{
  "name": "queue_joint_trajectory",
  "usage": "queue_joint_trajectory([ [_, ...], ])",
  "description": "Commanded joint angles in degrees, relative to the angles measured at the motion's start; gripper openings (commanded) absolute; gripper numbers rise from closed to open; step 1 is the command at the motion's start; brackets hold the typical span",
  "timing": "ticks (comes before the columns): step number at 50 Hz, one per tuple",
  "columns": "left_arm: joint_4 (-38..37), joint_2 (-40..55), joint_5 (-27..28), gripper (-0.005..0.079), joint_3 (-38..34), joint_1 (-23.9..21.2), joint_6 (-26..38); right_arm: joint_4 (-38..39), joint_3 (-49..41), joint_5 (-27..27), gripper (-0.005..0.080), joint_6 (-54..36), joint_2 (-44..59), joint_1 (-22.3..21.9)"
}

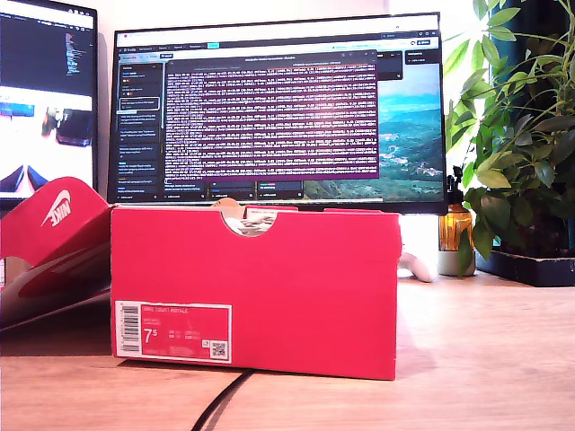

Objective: Pack the white shoes by picking the first shoe and placing it inside the red shoebox, left side, then picking and rotating the second shoe and placing it in the shoebox

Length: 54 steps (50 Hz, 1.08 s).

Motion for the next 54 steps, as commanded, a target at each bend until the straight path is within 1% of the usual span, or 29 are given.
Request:
queue_joint_trajectory([
  [1,-0.83,-1.31,-0.09,-0.0019,-1.79,0.15,-0.31,-0.66,-0.46,-0.04,-0.001,0.26,0.15,-0.04],
  [5,-3.06,-3.23,-0.09,-0.0019,-1.77,0.15,-0.28,-1.88,-0.46,-0.02,-0.001,0.24,0.15,-0.04],
  [13,-8.24,-7.08,-0.9,-0.0019,-1.55,0.15,-0.31,-1.86,-0.44,-0.02,-0.001,0.24,0.15,-0.04],
  [19,-11.96,-10.45,-1.81,-0.0019,-0.11,0.15,-0.28,-1.84,-0.44,-0.02,-0.001,0.24,0.15,-0.04],
  [26,-14.73,-10.54,-4.5,-0.0019,1.2,0.15,-0.28,-1.84,-0.44,-0.02,-0.001,0.24,0.17,-0.04],
  [30,-18.18,-10.54,-6.64,-0.0019,1.2,0.15,-0.28,-1.86,-0.44,-0.02,-0.001,0.24,0.17,-0.04],
  [39,-25.51,-10.54,-6.99,-0.0019,1.18,0.15,-2.01,-1.86,-0.44,-0.02,-0.001,0.24,0.17,-0.04],
  [54,-25.42,-10.47,-7.63,-0.0019,1.2,0.15,-4.52,-1.86,-0.42,-0.02,-0.001,0.24,0.17,-0.04],
])
